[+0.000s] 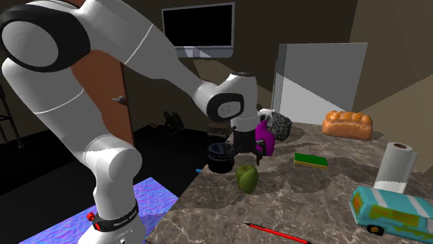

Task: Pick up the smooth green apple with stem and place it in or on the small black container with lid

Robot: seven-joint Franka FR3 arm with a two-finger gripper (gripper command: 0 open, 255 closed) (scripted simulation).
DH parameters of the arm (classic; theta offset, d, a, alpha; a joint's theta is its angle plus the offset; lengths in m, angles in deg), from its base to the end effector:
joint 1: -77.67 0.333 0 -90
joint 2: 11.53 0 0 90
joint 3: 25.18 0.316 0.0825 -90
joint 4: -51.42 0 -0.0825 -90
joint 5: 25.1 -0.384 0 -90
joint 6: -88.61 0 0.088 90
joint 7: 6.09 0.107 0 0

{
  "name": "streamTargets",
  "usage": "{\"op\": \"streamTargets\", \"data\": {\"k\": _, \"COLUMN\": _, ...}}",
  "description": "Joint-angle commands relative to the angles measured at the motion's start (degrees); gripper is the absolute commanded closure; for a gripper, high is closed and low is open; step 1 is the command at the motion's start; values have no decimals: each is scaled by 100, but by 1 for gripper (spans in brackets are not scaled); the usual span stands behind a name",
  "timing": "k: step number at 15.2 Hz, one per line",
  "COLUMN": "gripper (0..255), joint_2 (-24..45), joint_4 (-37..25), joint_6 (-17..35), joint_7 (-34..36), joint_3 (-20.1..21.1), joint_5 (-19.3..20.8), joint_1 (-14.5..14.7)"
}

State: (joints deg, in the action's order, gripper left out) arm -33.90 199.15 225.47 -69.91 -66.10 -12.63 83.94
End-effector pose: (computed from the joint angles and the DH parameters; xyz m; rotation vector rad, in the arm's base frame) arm 0.3562 -0.2415 0.3747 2.9196 1.0376 0.2420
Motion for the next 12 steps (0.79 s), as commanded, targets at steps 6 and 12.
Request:
{"op": "streamTargets", "data": {"k": 6, "gripper": 0, "joint_2": 476, "joint_4": 105, "joint_6": 559, "joint_7": -236, "joint_3": -267, "joint_5": -265, "joint_1": 234}}
{"op": "streamTargets", "data": {"k": 12, "gripper": 0, "joint_2": 476, "joint_4": 105, "joint_6": 557, "joint_7": -237, "joint_3": -267, "joint_5": -265, "joint_1": 234}}
